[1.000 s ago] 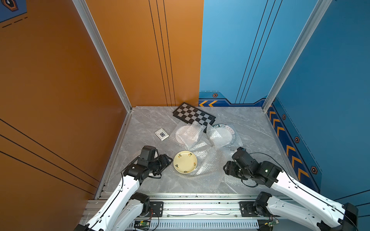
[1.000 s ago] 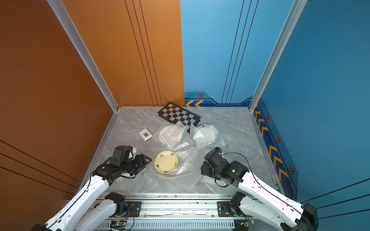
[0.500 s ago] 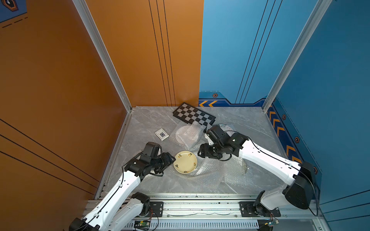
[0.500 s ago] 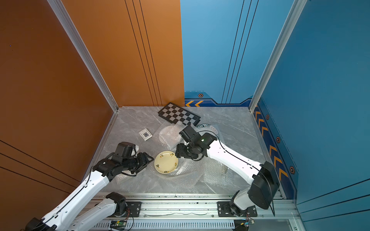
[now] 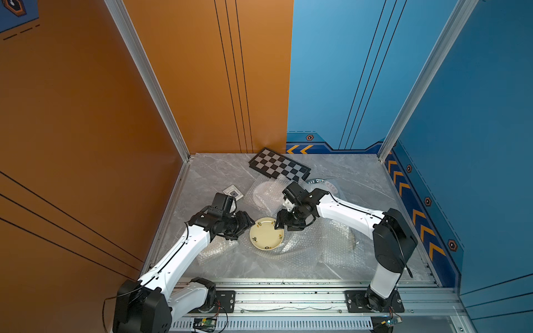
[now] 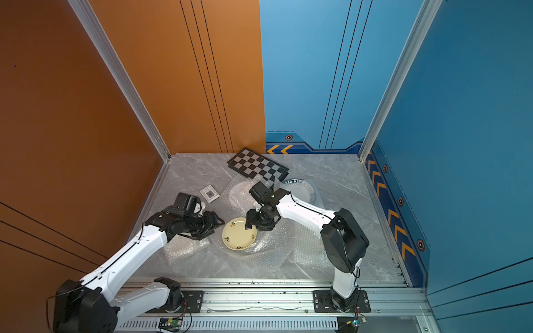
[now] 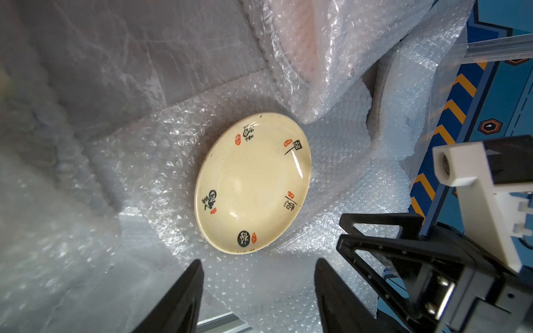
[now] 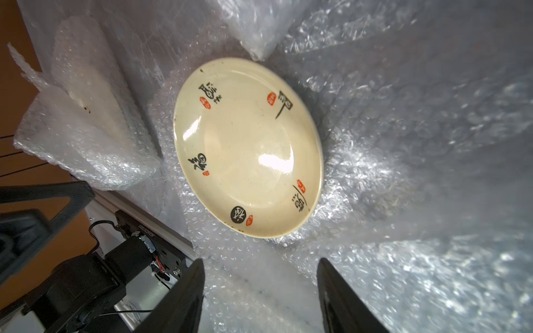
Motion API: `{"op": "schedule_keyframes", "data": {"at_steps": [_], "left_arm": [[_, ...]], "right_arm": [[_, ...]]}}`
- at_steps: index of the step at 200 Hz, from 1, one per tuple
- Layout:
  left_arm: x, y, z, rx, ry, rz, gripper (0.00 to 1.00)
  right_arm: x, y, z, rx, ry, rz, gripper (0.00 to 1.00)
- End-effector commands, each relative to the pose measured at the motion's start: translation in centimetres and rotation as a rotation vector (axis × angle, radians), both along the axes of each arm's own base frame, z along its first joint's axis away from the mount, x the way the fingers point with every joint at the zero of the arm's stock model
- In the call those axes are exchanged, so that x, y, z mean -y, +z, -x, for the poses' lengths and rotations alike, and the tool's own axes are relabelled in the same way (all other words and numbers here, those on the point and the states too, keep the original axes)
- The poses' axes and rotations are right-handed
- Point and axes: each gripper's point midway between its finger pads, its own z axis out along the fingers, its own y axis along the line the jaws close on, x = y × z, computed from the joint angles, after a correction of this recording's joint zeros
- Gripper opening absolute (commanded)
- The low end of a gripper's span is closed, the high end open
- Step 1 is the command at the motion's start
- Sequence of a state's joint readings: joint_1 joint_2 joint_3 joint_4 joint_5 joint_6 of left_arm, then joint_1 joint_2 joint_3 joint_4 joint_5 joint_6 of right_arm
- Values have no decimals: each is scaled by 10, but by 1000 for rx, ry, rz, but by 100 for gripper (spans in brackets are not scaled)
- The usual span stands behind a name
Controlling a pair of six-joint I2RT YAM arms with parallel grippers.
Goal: Unpack dinner plates from bubble wrap
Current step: Unwrap the bubble wrap at the center of the board, then pick up the plate from the bubble wrap.
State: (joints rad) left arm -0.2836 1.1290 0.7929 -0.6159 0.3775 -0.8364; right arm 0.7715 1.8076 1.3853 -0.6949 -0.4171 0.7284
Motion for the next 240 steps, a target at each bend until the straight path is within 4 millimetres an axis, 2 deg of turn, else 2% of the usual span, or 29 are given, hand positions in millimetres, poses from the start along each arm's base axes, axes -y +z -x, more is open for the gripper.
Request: {"op": "schedule_keyframes", "data": {"at_steps": [1, 28, 66, 82, 108, 139, 188, 240], "left_arm": [[2, 1, -3, 24, -64, 54, 63], [-9, -7, -5, 12, -41, 103, 63], [-5, -8, -6, 6, -52, 143, 63], [-5, -6, -5, 23, -68, 142, 63], [-11, -16, 2, 9, -73, 149, 63], [-17, -19, -1, 23, -44, 169, 64], [-16, -29, -11, 11, -39, 192, 63], [-13, -45, -20, -22, -41, 189, 61]], "right_arm": [[-9, 3, -11, 16, 0, -21, 63], [-15, 5, -14, 15, -6, -27, 63], [-1, 5, -13, 5, -10, -37, 63], [-1, 2, -12, -7, 19, -47, 63], [3, -8, -16, -20, 10, -29, 62], [0, -7, -22, -15, 9, -34, 62], [2, -25, -16, -40, 26, -1, 59], [2, -41, -21, -60, 28, 19, 55]]}}
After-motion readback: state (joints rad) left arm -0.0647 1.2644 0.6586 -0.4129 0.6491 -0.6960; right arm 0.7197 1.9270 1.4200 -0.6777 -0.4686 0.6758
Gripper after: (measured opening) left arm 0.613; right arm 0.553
